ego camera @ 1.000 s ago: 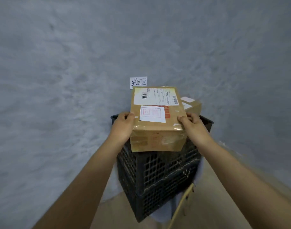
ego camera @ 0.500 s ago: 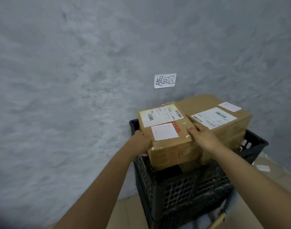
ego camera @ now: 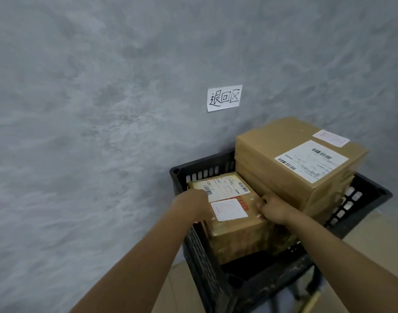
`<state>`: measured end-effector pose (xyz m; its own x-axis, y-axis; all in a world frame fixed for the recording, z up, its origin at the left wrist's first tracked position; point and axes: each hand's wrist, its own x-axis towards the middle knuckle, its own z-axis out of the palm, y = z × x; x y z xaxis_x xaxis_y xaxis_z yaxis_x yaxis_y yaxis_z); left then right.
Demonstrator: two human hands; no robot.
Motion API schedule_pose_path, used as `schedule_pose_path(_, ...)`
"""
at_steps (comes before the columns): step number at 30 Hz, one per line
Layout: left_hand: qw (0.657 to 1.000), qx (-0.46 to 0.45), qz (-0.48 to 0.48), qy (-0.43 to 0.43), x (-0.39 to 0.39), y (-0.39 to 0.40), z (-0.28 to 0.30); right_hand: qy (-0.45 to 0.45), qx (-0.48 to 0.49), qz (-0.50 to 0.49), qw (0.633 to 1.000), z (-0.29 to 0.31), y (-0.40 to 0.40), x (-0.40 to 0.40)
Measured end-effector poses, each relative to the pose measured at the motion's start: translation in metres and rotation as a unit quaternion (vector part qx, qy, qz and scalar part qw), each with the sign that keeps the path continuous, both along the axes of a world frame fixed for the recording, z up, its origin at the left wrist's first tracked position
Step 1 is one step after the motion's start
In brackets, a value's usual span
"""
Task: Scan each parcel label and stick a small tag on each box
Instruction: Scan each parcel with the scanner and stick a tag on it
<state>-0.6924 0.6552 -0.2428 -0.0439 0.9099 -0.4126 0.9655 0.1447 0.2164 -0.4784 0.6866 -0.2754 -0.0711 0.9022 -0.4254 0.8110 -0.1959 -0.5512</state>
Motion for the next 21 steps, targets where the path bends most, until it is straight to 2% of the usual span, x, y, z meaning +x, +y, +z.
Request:
schedule_pose_path(7, 0.996, 0.027, -0.064, 0.053, 0.000, 0.015, -0.008, 0.032, -0.049, 0.004, 0.998, -0.024, 0.004, -0.010)
schedule_pose_path(11, 0.992, 0.053, -0.110, 0.038, 0.007, 0.026, -0.004, 0.059, -0.009, -0.002, 0.998, -0.024, 0.002, -0.010)
schedule_pose_path(16, 0.989, 0.023, -0.111, -0.098, 0.027, 0.030, 0.004, 0.130, 0.051, -0.046, 0.989, -0.011, -0.019, 0.006)
schedule_pose_path(21, 0.966, 0.087, -0.141, -0.197, 0.071, 0.005, 0.023, 0.131, 0.152, -0.070, 0.977, 0.025, -0.070, 0.045)
